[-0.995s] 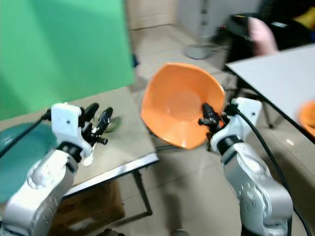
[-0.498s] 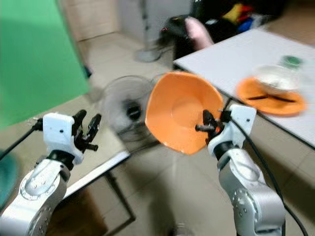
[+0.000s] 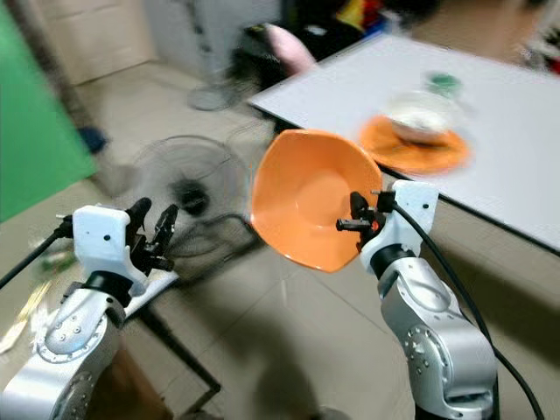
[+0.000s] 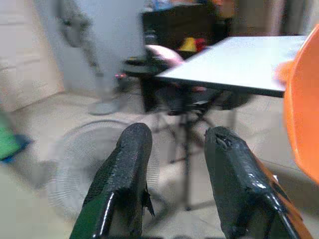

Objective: Setting the table

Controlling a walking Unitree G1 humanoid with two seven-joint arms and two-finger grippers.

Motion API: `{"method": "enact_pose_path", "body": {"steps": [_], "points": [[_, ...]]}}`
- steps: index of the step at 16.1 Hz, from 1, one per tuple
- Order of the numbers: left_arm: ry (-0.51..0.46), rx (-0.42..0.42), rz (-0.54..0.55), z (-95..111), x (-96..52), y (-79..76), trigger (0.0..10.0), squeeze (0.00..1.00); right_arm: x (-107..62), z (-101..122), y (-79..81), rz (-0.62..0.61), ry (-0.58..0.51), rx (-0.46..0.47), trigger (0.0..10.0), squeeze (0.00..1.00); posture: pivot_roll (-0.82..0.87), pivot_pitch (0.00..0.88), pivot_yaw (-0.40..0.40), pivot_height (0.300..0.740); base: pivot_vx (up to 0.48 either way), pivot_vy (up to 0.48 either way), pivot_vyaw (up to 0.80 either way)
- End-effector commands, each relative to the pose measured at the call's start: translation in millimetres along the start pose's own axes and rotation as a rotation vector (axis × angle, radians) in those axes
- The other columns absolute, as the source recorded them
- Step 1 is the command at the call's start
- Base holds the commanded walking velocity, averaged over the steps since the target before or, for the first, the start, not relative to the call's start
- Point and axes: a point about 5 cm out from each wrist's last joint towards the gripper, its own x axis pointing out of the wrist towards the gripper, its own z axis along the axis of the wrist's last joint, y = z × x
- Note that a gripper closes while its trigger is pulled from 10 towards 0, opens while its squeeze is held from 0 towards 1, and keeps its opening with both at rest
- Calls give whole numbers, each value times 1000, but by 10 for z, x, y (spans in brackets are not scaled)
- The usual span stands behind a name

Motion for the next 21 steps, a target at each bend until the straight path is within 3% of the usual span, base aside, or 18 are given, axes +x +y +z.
{"method": "enact_pose_path", "body": {"steps": [1,4,7,13,21], "points": [[-10,15,0,9,-1,21,10000,0,-22,77,15,-3,-33,10,10000,0,-113,16,70,740,0,0,-800],[-8,28,-13,-17,-21,-6,10000,0,-15,68,-2,-18,-27,12,10000,0,-114,17,64,740,0,0,-800],[-15,43,-37,-7,-23,-49,10000,0,-13,43,-136,-114,-12,25,10000,0,-118,14,54,740,0,0,-800],[-16,41,-74,-11,-18,-63,10000,0,-21,65,-159,-138,-14,47,10000,0,-125,14,67,740,0,0,-800],[-19,26,-98,-10,16,-78,10000,0,-12,106,-180,-157,-21,65,10000,0,-136,14,71,740,306,0,-800]]}}
